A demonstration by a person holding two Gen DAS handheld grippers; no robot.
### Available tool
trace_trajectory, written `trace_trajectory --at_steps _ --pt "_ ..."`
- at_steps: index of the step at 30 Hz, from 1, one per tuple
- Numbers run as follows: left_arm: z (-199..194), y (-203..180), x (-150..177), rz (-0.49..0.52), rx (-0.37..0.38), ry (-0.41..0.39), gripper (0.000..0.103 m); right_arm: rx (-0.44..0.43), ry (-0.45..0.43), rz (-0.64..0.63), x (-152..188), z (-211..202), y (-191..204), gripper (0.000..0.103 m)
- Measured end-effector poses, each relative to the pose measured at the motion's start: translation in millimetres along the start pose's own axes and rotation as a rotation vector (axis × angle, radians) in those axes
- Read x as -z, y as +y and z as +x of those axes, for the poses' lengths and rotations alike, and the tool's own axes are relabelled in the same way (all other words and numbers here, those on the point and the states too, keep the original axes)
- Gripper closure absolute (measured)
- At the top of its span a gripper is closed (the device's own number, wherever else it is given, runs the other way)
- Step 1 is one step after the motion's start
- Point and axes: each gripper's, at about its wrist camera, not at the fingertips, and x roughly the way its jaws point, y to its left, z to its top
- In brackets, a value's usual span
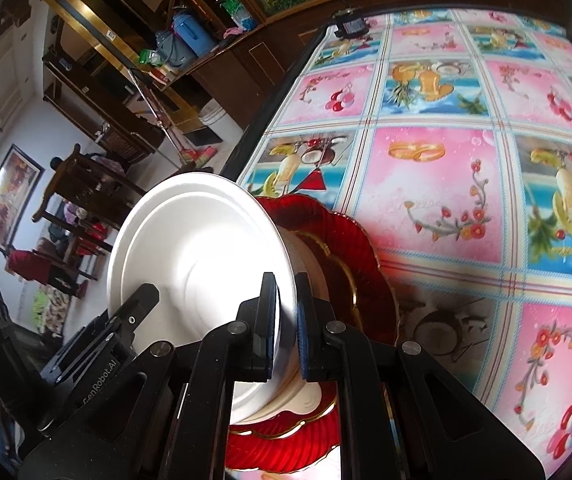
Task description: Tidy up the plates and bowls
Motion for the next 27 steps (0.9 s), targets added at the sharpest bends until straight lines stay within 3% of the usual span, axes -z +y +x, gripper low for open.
trace_trajectory --at_steps 7,11,17,20,27 --pt "-4 3 -5 -0.015 0.038 0.013 0.072 -0.185 0.115 0.217 -2 8 -24 0.094" --pt "-6 4 -9 -0.024 0.101 0.052 0.072 -0.224 0.142 0.257 -3 6 -26 0.094" --pt "-10 4 -8 -0.017 0.14 0.085 0.072 -0.197 0.172 0.266 -5 -2 -25 0.094" --pt "-11 8 -8 -0.031 0.133 0.084 0.072 -0.13 0.172 0.256 -8 -5 -26 0.093" --pt "-10 14 -9 -0.059 0.129 0.095 0.072 -0.159 0.225 0.304 -9 8 -35 0.087"
